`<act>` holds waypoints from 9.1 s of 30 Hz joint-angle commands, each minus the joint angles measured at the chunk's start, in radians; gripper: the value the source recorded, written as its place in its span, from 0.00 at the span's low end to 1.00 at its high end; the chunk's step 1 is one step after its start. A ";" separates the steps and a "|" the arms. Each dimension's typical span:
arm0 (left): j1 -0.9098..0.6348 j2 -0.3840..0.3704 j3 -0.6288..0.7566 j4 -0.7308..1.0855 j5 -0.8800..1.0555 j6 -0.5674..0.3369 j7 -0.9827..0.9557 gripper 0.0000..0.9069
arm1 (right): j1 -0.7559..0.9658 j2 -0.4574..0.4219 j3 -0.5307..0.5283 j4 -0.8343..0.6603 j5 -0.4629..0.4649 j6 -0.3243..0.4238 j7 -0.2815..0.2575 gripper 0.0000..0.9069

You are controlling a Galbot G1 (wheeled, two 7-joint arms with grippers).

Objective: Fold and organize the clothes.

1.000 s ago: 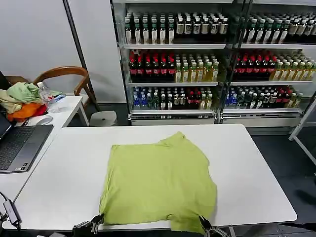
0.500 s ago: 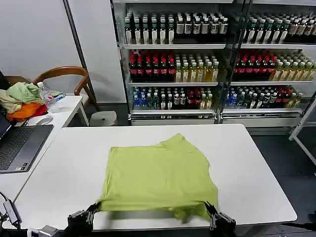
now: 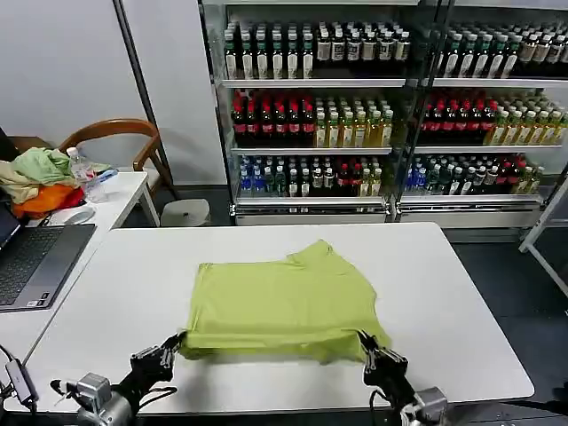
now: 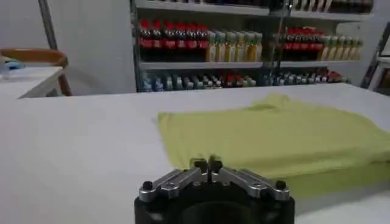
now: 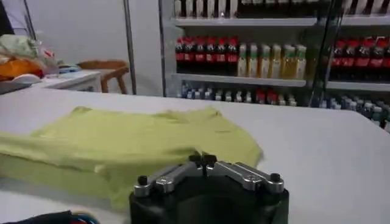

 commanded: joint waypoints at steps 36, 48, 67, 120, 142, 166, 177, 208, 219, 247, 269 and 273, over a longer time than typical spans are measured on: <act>-0.348 -0.011 0.204 0.331 0.082 -0.037 0.068 1.00 | 0.175 0.069 -0.069 -0.218 -0.020 -0.023 -0.004 1.00; -0.297 0.002 0.149 0.277 0.078 -0.045 0.058 1.00 | 0.219 0.084 -0.050 -0.238 -0.028 -0.030 0.035 1.00; -0.157 -0.025 0.161 0.112 0.008 0.119 -0.202 1.00 | -0.010 0.065 0.032 -0.084 -0.080 -0.106 0.050 1.00; 0.072 -0.030 0.014 -0.072 0.116 0.231 -0.089 0.03 | -0.311 0.047 0.064 0.102 -0.115 -0.075 0.024 0.00; 0.184 -0.045 -0.034 -0.141 0.199 0.292 -0.069 1.00 | -0.311 0.020 0.051 0.117 -0.117 -0.085 0.020 1.00; -0.259 0.036 0.006 0.088 -0.054 0.203 -0.056 1.00 | 0.340 -0.050 -0.045 -0.108 0.159 -0.207 0.102 1.00; -0.498 0.035 0.140 0.344 -0.051 0.201 0.007 1.00 | 0.721 0.071 -0.253 -0.419 0.205 -0.277 0.114 1.00; -0.633 0.012 0.273 0.526 -0.085 0.176 0.065 1.00 | 0.851 0.257 -0.319 -0.813 0.192 -0.183 0.016 1.00; -0.633 0.007 0.289 0.557 -0.075 0.162 0.082 0.06 | 0.867 0.265 -0.339 -0.841 0.184 -0.239 0.022 0.00; -0.597 -0.002 0.278 0.504 -0.092 0.133 0.100 0.06 | 0.854 0.250 -0.340 -0.768 0.214 -0.230 0.021 0.00; -0.301 0.009 0.121 0.226 -0.115 0.079 0.089 0.04 | 0.522 0.060 -0.239 -0.242 0.271 -0.259 0.076 0.00; -0.263 -0.009 0.089 0.219 -0.104 0.064 0.091 0.04 | 0.459 0.046 -0.224 -0.193 0.256 -0.253 0.078 0.00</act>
